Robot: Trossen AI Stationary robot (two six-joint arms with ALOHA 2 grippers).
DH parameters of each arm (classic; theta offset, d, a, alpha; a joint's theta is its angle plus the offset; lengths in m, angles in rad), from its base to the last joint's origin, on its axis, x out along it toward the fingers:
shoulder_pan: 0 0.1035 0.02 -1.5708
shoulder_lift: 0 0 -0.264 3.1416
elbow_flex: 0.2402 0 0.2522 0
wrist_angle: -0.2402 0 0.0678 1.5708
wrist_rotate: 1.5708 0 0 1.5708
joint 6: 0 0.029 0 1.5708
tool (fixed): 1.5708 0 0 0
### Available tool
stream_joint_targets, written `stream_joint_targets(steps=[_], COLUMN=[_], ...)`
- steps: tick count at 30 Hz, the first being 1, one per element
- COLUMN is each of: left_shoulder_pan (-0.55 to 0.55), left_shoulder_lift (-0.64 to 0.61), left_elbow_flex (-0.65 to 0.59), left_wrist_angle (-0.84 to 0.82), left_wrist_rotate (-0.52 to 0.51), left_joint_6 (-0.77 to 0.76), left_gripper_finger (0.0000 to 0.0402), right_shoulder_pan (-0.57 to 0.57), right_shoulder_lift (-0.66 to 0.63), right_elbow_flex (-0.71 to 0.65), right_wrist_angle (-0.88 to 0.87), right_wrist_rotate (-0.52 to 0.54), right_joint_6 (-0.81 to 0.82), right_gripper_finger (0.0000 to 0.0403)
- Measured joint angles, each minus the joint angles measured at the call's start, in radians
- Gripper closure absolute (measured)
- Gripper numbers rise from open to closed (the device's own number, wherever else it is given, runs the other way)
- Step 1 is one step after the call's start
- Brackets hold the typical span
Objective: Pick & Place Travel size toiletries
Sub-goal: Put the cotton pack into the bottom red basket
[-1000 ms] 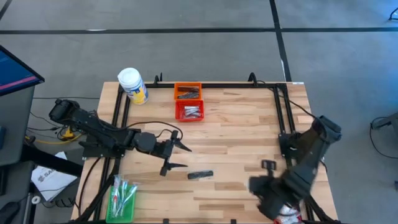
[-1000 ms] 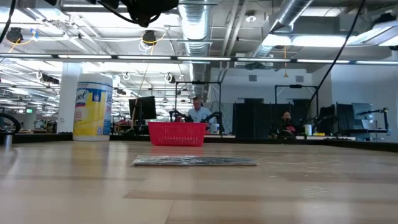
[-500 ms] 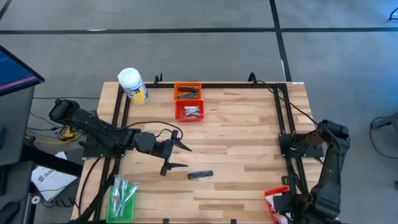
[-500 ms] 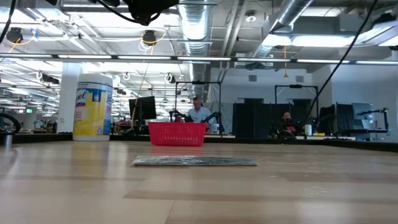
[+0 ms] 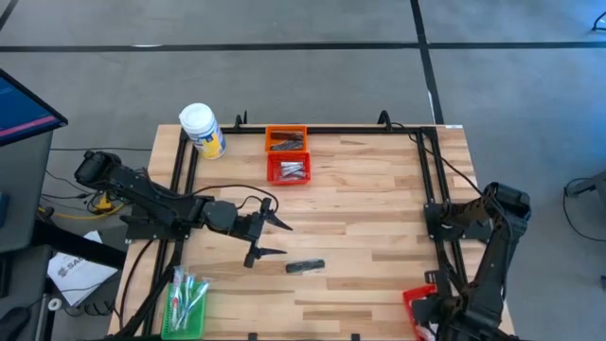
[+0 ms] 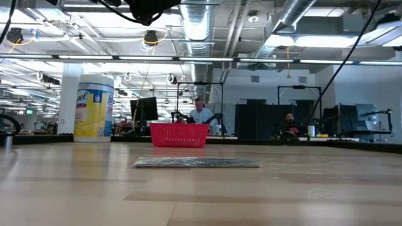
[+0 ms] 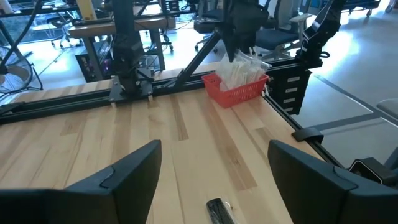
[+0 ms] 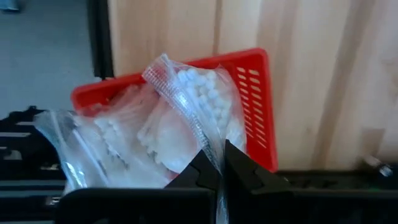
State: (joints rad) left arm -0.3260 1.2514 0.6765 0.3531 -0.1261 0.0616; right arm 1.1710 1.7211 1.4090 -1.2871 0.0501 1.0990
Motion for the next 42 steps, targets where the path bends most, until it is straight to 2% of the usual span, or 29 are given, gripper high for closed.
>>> stream_joint_targets(steps=[10,17,26,33,42], left_shoulder_pan=[0.000,0.000,0.000,0.000,0.000], left_shoulder_lift=[0.000,0.000,0.000,0.000,0.000], left_elbow_flex=[0.000,0.000,0.000,0.000,0.000], left_wrist_angle=[0.000,0.000,0.000,-0.001,-0.001], left_wrist_rotate=[0.000,0.000,0.000,0.000,0.000], left_joint_6=[0.000,0.000,0.000,0.000,0.000], left_gripper_finger=[0.0116,0.0116,0.0116,0.0116,0.0116], right_shoulder_pan=[0.000,0.000,0.000,0.000,0.000], right_shoulder_lift=[0.000,0.000,0.000,0.001,0.002], right_elbow_flex=[-0.081,-0.123,-0.127,-0.127,-0.127], right_wrist_angle=[0.063,0.073,0.066,0.002,0.004], right_wrist_rotate=[-0.001,-0.001,-0.005,-0.004,-0.002], right_joint_6=[-0.007,0.062,0.054,0.224,0.237], right_gripper_finger=[0.0402,0.0391,0.0362,0.0337,0.0289])
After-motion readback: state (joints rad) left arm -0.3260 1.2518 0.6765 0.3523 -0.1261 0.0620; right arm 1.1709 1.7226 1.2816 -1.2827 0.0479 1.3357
